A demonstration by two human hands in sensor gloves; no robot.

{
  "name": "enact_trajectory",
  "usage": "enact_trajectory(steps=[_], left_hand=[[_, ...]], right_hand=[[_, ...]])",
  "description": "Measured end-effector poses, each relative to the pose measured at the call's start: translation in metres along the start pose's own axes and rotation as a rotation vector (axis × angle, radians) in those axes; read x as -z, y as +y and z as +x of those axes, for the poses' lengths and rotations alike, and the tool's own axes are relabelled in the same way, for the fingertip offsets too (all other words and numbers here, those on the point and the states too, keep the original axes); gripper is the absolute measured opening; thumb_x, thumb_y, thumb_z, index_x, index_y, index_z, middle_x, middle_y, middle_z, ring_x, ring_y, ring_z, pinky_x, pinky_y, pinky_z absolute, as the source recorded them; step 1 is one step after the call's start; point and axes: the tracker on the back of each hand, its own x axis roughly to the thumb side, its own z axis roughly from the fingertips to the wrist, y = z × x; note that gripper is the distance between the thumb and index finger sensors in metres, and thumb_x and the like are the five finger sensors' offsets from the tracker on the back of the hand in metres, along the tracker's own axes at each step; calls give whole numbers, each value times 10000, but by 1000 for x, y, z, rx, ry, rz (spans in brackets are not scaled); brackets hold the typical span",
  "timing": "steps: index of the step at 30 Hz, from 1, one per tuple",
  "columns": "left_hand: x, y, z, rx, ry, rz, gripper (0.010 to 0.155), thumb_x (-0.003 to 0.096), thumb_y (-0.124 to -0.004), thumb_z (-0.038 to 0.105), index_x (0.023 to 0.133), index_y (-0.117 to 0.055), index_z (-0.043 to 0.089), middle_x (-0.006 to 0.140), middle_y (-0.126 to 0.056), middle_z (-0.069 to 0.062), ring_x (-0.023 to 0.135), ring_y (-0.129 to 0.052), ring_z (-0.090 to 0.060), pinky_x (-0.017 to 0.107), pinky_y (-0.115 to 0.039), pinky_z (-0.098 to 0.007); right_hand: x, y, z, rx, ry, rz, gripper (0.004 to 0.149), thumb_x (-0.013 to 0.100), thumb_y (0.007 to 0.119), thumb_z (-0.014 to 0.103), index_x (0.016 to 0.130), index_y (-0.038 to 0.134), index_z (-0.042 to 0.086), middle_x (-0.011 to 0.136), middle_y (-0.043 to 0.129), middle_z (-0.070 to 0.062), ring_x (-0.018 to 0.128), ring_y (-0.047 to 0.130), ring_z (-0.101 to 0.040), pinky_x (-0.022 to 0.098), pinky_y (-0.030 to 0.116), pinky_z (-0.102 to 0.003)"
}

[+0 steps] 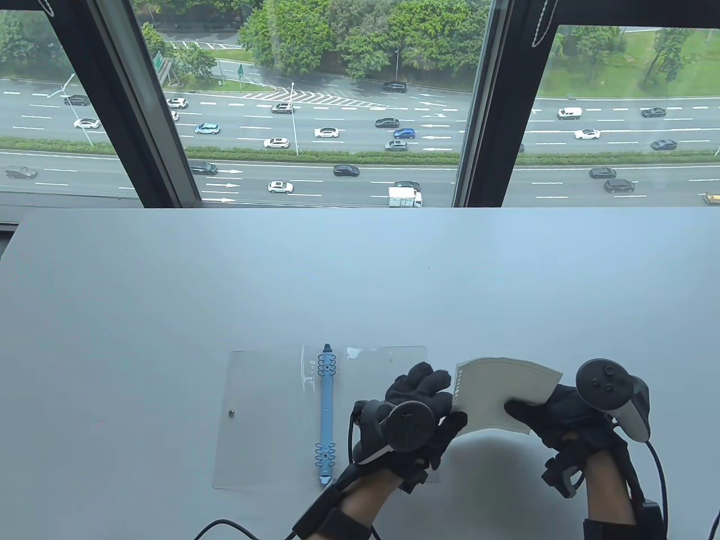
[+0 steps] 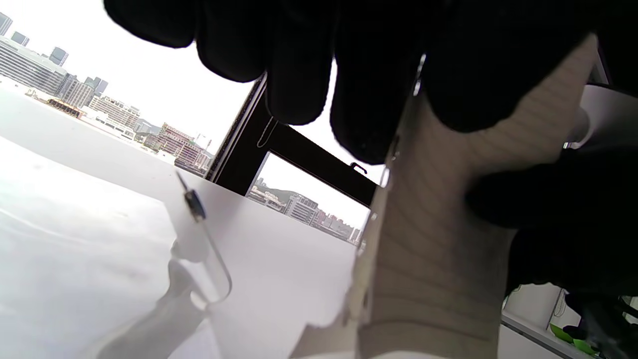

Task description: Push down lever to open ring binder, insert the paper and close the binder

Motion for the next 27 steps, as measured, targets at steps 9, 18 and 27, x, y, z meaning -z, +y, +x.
enact_trajectory(steps=[9,18,27], left_hand=[[-3,3,15,54,-72,47,489,416,-821,551,634,-1031,166,991,-858,-20,979,-675,-382,660,-606,-592],[-1,-3,18,124,-62,-31,505,422,-816,554,693,-1011,176,1026,-821,-25,1005,-628,-376,675,-577,-599],[1,-12,13,172,-13,-158,504,426,-816,545,721,-1001,181,1054,-787,-27,1025,-585,-376,688,-546,-606]], right_hand=[[-4,-4,6,6,-45,-77,382,452,918,294,830,918,236,802,993,-59,677,1012,-359,510,805,-546],[-1,2,5,-130,5,-59,401,443,936,301,837,913,232,815,986,-61,695,1001,-364,524,794,-557],[2,7,0,-165,40,-16,391,442,938,310,824,921,233,809,990,-57,696,1001,-363,523,795,-557]])
